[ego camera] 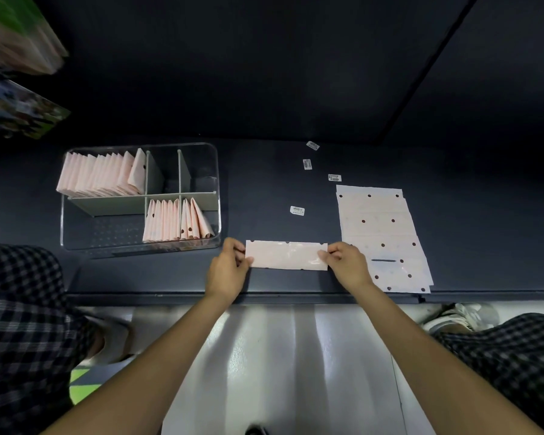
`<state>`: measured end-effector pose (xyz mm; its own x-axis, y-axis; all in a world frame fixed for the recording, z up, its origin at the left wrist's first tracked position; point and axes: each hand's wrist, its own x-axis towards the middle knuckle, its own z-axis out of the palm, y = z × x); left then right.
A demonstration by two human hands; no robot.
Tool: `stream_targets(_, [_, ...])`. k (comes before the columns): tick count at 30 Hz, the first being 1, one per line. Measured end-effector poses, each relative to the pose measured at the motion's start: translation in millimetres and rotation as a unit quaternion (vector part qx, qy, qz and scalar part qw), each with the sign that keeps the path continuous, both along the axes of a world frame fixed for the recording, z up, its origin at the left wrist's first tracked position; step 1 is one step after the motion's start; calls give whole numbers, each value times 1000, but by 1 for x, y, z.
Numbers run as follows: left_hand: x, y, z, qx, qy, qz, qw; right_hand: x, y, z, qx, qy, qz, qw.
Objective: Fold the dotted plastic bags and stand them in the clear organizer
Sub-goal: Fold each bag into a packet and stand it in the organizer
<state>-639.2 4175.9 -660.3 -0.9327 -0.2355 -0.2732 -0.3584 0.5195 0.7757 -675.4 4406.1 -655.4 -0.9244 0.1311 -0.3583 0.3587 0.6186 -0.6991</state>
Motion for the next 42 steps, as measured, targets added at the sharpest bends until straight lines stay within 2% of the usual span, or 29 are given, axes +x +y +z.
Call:
stream_targets(1, [3,3,2,-16,16,7,1000,-3,-2,-1,14,-7,-3,1000])
stream_targets(3, [10,10,4,-115,92,-8,989,-6,-5,0,28,-20,-10,999])
stream_targets(5, [16,19,6,-203,175,-103,958,-9,-7,1,47,-28,-7,998])
stream_targets(6, [17,23,5,-218,192,-171,942,-10,-7,0,55,-31,-4,998])
stream_targets(9, [20,35,-4,-282,121,-351,884,-12,-7,1,64,-36,6,997])
stream_targets(11, [20,33,-12,-337,75,-382,857,-12,-8,1,59,-42,2,997])
stream_targets(13, [21,27,-18,-362,48,-389,846,-11,-9,3,58,-47,1,997])
stream_targets(15, [21,21,-20,-382,41,-407,829,-6,-12,8,131,-20,26,991])
stream_targets(16, [21,19,-21,-388,39,-414,823,-1,-16,11,213,41,63,974])
stream_targets(17, [20,19,-22,-391,37,-416,820,5,-21,12,280,123,113,945])
stream_targets(19, [19,20,-23,-391,31,-417,820,18,-36,11,288,253,231,894])
stream_targets(21, [19,20,-23,-383,30,-419,823,31,-52,5,239,227,351,876])
stream_targets(23, [19,18,-24,-376,31,-421,825,39,-58,-7,228,154,409,870])
stream_targets(27, [18,16,-23,-370,31,-422,827,40,-45,-22,265,115,393,873])
stream_targets(32, [13,10,-19,-358,31,-413,837,36,-5,-22,322,136,385,854])
stream_targets(36, [10,9,-18,-341,23,-416,843,25,10,-8,338,232,362,837])
stream_targets(39, [9,10,-15,-320,13,-414,852,15,9,-2,367,287,371,803])
stream_targets(42, [8,12,-11,-307,11,-403,862,8,8,2,405,325,411,750])
